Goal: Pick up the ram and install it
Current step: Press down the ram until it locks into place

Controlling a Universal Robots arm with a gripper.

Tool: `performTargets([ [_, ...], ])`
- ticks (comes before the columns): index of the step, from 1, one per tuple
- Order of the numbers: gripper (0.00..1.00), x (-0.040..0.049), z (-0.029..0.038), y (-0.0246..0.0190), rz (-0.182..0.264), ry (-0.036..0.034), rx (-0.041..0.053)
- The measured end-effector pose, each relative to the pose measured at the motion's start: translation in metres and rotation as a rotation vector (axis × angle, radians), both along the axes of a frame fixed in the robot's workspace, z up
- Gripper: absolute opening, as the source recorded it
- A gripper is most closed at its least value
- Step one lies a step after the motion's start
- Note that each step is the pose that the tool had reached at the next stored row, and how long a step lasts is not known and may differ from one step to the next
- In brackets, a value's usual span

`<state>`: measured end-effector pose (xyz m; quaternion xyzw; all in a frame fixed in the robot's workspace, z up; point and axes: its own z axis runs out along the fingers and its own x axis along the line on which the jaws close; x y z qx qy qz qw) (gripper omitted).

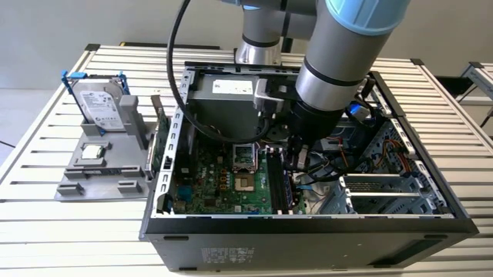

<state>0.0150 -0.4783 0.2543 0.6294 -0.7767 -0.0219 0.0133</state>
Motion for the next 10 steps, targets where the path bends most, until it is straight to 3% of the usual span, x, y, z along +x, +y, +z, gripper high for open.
performTargets([
  [10,0.00,0.0007,0.0000,0.0000,0.163,0.0001,0.0000],
])
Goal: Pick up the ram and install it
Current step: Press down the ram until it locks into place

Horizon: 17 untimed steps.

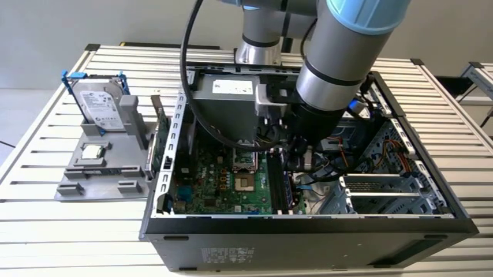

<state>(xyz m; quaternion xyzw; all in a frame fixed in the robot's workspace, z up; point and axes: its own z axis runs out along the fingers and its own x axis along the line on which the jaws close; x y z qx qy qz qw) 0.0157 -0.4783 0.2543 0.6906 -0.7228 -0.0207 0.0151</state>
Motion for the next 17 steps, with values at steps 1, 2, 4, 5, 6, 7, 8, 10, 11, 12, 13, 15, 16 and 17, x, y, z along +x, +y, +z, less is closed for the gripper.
performTargets([
  [1,0.00,0.0000,0.0000,0.0000,0.012,0.0000,0.0000],
  [2,0.00,0.0001,0.0000,0.0000,0.024,-0.0001,0.0000],
  [4,0.00,0.0001,0.0000,0.0000,0.046,0.0000,0.0002],
  [5,0.00,0.0001,0.0000,0.0000,0.046,0.0001,0.0001],
  [6,0.00,0.0001,0.0000,0.0000,0.046,0.0001,0.0001],
  [7,0.00,0.0001,0.0000,0.0000,0.046,0.0001,0.0000],
  [8,0.00,0.0001,0.0000,0.0000,0.046,0.0001,0.0001],
  [10,0.00,0.0014,0.0000,0.0000,0.047,0.0001,0.0001],
  [11,0.00,0.0026,0.0000,0.0001,0.047,0.0001,0.0001],
  [12,0.00,0.0038,0.0000,0.0001,0.047,0.0001,0.0001],
  [13,0.00,0.0049,-0.0001,0.0001,0.047,0.0001,0.0003],
  [15,0.00,0.0065,-0.0006,0.0006,0.047,0.0001,0.0001],
  [16,0.00,0.0067,-0.0010,0.0017,0.047,0.0001,0.0001],
  [17,0.00,0.0068,-0.0014,0.0028,0.047,0.0001,0.0001],
])
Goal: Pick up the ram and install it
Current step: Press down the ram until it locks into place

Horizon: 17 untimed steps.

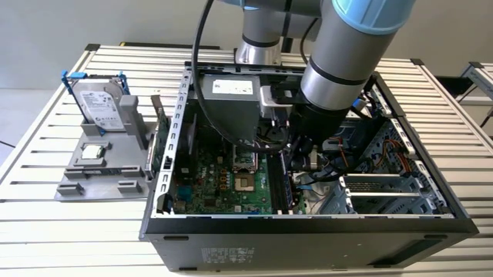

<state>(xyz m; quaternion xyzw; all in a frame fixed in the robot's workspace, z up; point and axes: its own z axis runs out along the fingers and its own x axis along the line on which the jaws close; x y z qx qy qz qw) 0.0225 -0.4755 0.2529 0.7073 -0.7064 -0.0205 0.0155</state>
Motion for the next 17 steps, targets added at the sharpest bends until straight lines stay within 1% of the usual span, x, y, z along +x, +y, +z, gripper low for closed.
performTargets([
  [5,0.00,0.0001,-0.0043,0.0074,0.000,-0.0008,-0.0001],
  [8,0.00,0.0001,-0.0082,0.0099,-0.001,-0.0008,-0.0001],
  [12,0.00,0.0001,-0.0118,0.0103,-0.002,-0.0008,-0.0021],
  [17,0.00,0.0001,-0.0205,0.0113,-0.005,-0.0008,-0.0081],
])
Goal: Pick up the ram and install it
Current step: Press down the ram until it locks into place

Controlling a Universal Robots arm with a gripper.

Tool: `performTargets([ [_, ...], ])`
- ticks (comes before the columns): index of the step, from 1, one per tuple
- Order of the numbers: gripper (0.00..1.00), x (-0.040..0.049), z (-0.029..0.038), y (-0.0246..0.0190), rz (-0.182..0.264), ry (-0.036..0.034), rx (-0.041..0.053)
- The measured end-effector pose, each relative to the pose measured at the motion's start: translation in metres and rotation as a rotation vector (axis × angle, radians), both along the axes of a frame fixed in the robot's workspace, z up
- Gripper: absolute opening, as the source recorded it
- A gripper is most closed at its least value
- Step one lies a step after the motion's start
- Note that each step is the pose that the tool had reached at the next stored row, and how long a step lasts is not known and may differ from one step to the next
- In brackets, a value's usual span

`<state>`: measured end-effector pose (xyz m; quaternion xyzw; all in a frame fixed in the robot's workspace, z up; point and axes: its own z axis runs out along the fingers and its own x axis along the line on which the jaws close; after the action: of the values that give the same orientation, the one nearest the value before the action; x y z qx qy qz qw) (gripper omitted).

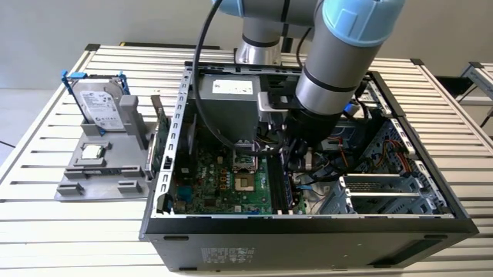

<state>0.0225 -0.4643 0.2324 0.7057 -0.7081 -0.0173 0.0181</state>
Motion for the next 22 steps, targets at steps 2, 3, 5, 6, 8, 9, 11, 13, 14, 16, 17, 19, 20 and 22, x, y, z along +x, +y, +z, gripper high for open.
performTargets([
  [2,0.00,0.0000,-0.0029,0.0004,-0.001,0.0001,-0.0017],
  [3,0.00,0.0000,-0.0041,0.0005,-0.001,0.0000,-0.0019],
  [5,0.00,0.0000,-0.0063,0.0008,-0.002,0.0000,-0.0023],
  [6,0.00,0.0000,-0.0073,0.0009,-0.002,0.0000,-0.0026],
  [8,0.00,0.0000,-0.0089,0.0011,-0.002,0.0002,-0.0040],
  [9,0.00,0.0000,-0.0096,0.0011,-0.002,0.0003,-0.0047],
  [11,0.00,0.0000,-0.0112,0.0012,-0.002,0.0002,-0.0050],
  [13,0.00,0.0000,-0.0127,0.0013,-0.002,0.0000,-0.0050],
  [14,0.00,0.0000,-0.0131,0.0013,-0.002,0.0001,-0.0053],
  [16,0.00,0.0000,-0.0138,0.0013,-0.002,0.0002,-0.0057],
  [17,0.00,0.0000,-0.0140,0.0014,-0.002,0.0002,-0.0056],
  [19,0.00,0.0000,-0.0143,0.0014,-0.002,0.0000,-0.0050],
  [20,0.00,0.0000,-0.0143,0.0014,-0.002,0.0000,-0.0050],
  [22,0.00,0.0000,-0.0143,0.0014,-0.002,0.0000,-0.0050],
])
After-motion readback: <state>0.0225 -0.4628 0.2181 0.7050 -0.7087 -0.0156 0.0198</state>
